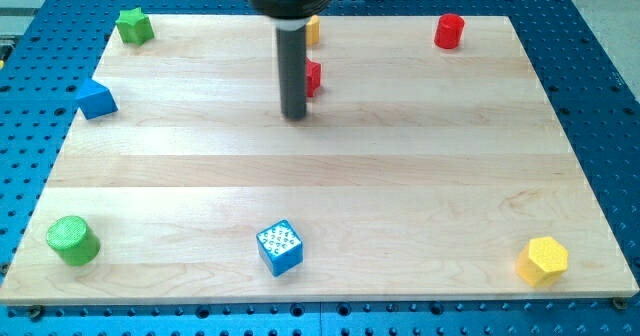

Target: Push the blue triangle diagonal green circle

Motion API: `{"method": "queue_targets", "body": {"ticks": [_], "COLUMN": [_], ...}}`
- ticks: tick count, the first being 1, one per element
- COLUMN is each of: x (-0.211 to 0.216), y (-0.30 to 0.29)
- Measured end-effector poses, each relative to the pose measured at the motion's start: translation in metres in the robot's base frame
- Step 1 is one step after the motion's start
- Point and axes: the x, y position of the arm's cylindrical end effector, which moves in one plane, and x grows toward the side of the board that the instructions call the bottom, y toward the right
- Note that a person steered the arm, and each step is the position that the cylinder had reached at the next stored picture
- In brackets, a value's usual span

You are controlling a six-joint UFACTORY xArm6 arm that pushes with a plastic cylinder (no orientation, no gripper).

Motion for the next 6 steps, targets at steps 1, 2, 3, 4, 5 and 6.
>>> {"method": "queue_targets", "body": {"ticks": [1,2,3,4,5,6], "x": [0.053,0.053,0.019,-0.045,-0.051,-0.020], "y": [-0.146,-0.256,-0.258,-0.258,-0.215,-0.129]}}
